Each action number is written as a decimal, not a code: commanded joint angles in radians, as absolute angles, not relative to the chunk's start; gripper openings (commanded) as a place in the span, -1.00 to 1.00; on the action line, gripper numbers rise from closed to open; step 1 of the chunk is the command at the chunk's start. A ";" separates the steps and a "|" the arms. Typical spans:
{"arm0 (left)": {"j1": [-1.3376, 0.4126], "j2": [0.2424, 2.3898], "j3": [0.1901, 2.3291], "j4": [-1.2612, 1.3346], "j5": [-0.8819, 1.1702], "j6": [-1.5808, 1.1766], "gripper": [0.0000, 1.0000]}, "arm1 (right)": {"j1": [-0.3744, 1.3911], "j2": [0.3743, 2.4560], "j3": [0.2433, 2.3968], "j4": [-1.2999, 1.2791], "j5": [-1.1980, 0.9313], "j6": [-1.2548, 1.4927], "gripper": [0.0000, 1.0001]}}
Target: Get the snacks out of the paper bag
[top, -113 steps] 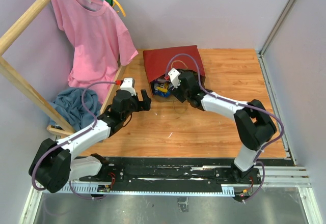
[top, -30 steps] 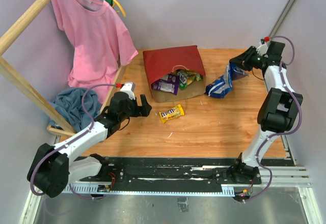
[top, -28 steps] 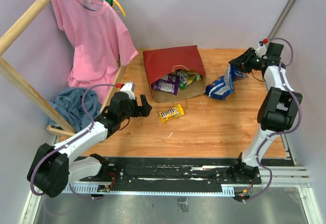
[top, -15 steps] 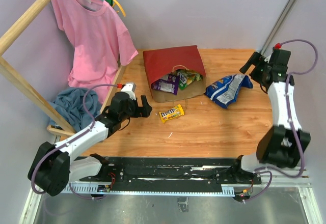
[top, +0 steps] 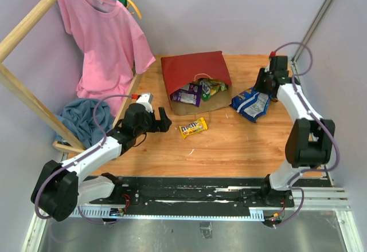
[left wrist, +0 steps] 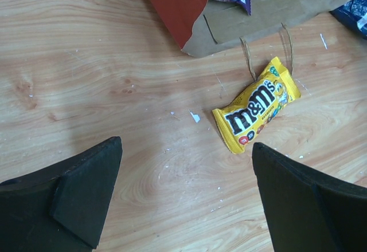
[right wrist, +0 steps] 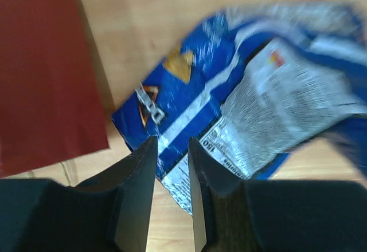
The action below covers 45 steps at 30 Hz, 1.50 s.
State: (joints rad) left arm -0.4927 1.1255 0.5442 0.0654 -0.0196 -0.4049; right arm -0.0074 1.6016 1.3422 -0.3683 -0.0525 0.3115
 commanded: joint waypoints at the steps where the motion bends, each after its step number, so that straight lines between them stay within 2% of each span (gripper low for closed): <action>1: -0.486 1.088 0.536 0.071 -0.016 -0.401 0.99 | 0.012 1.678 1.235 -0.354 -0.189 0.329 -0.46; 7: -0.487 1.081 0.519 0.073 -0.027 -0.396 0.99 | 0.005 1.636 1.059 -0.295 -0.173 0.327 -0.52; 12: -0.486 1.106 0.523 0.090 -0.003 -0.403 0.99 | -0.130 1.580 0.847 -0.126 -0.422 0.436 -0.60; 13: -0.486 1.104 0.521 0.089 -0.001 -0.405 0.99 | -0.165 1.573 0.806 -0.092 -0.462 0.463 -0.67; 15: -0.486 1.097 0.517 0.089 -0.003 -0.403 0.99 | -0.207 1.556 0.746 -0.072 -0.474 0.476 -0.70; 16: -0.487 1.090 0.514 0.087 -0.004 -0.401 0.99 | -0.218 1.541 0.727 -0.075 -0.461 0.475 -0.67; 20: -0.487 1.073 0.507 0.078 -0.008 -0.402 0.99 | -0.231 1.470 0.691 -0.089 -0.464 0.477 -0.35; 26: -0.487 1.060 0.512 0.071 -0.002 -0.404 0.99 | -0.177 1.254 0.846 -0.244 -0.429 0.438 -0.08; 30: -0.486 1.058 0.515 0.076 0.005 -0.409 0.99 | -0.168 1.159 0.990 -0.281 -0.356 0.425 -0.11; 37: -0.486 1.045 0.517 0.058 0.010 -0.405 0.99 | -0.208 1.340 1.261 -0.319 -0.195 0.375 -0.15; 45: -0.486 1.008 0.512 0.032 -0.016 -0.390 0.99 | -0.220 1.616 1.372 -0.274 0.030 0.341 -0.11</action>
